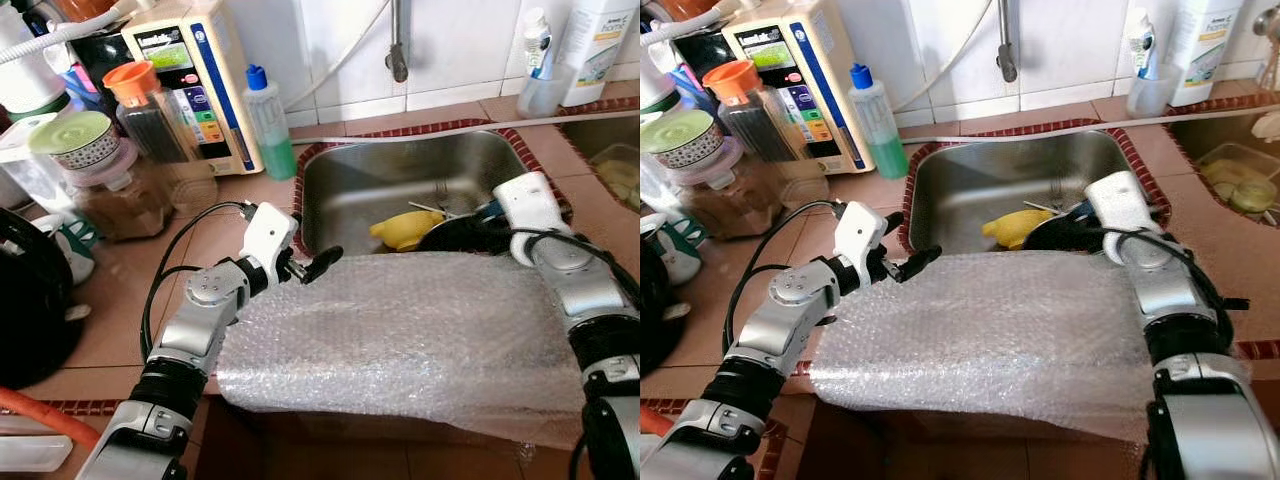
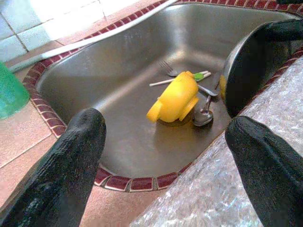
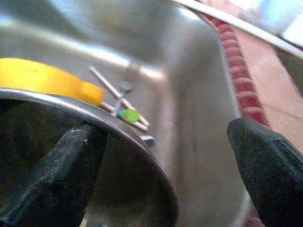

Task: Kitchen organization

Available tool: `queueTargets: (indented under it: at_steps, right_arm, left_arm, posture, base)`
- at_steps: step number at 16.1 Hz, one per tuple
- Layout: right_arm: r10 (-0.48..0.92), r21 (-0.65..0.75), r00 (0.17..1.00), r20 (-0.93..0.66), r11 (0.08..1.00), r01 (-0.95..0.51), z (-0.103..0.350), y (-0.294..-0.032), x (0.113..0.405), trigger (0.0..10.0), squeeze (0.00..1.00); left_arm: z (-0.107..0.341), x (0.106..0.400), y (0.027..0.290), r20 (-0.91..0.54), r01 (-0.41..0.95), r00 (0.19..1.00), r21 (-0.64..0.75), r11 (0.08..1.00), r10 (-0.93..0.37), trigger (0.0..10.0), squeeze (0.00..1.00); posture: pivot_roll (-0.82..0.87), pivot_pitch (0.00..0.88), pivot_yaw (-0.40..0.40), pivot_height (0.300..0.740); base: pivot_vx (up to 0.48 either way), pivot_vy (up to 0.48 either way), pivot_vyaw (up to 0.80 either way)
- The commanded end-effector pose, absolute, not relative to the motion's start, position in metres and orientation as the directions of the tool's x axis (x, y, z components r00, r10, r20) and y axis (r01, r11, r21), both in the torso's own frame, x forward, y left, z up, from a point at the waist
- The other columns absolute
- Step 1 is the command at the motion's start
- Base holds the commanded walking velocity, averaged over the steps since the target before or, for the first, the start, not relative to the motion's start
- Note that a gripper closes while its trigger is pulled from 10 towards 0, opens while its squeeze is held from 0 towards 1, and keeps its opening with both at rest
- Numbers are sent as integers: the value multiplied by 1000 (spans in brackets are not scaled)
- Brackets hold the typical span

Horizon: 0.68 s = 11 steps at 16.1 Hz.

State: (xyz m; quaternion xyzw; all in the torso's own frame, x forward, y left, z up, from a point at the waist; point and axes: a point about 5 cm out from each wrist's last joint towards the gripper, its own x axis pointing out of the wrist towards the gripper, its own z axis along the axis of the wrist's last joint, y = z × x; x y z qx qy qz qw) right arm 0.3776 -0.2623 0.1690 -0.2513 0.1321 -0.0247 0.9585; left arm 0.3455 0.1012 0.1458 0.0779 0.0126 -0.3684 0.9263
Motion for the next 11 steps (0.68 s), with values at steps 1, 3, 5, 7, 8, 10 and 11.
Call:
queueTargets:
  at_steps: [1,3,5,7,8,10,11]
  right_arm:
    - [-194,-462,909,-370,887,1,139,-280,364,10000,0]
    - [51,-504,811,-582,761,-409,116,-267,350,10000,0]
    - [66,-424,839,-540,840,-339,131,-277,353,10000,0]
    - [-76,-279,956,-285,960,-7,169,-288,370,10000,0]
    - [-135,-224,961,-241,971,80,177,-293,372,10000,0]
    - [-57,-268,931,-360,962,-45,160,-292,365,10000,0]
    - [79,-284,898,-432,933,-219,149,-277,362,10000,0]
  left_arm:
    - [146,348,108,-94,668,743,142,730,-662,10000,0]
    - [144,346,106,-105,684,729,143,715,-677,10000,0]
    - [145,346,105,-102,685,728,141,714,-678,10000,0]
    - [144,345,105,-104,686,727,136,715,-678,10000,0]
    - [143,345,105,-105,686,727,134,715,-678,10000,0]
    - [144,343,104,-100,709,705,119,695,-702,10000,0]
    - [146,341,102,-91,730,683,113,674,-725,10000,0]
  posture:
    - [-318,81,250,740]
    - [-319,81,252,740]
    - [-320,82,249,740]
    - [-319,83,248,740]
    - [-319,83,248,740]
    - [-316,81,247,740]
    - [-316,81,247,740]
  base:
    - [0,0,0]
    - [0,0,0]
    - [0,0,0]
    - [0,0,0]
    - [0,0,0]
    - [0,0,0]
    - [0,0,0]
